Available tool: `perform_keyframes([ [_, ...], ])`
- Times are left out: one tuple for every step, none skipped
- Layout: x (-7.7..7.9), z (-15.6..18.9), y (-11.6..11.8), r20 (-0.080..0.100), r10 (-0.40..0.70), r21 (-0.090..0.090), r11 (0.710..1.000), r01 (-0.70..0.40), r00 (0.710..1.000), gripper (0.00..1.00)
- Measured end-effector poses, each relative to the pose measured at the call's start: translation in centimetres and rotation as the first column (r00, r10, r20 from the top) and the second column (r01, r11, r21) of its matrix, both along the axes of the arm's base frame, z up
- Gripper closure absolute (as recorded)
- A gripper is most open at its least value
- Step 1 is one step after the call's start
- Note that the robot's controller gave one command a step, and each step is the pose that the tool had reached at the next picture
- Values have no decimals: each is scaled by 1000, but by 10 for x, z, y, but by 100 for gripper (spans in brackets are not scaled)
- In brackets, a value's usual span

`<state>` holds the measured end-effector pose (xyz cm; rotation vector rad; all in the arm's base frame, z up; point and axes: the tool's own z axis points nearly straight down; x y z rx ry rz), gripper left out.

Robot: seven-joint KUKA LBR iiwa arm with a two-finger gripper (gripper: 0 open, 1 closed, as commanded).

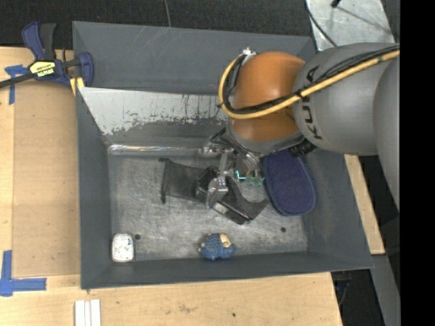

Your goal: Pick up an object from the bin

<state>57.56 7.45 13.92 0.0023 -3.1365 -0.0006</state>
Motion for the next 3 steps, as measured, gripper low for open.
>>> perform_keyframes([
  [-7,-51,-22,20,-166,5,986,165,986,0],
  [-17,-39,-17,10,-487,2,874,487,874,0],
  [-8,-38,-21,6,-777,0,630,777,630,0],
])
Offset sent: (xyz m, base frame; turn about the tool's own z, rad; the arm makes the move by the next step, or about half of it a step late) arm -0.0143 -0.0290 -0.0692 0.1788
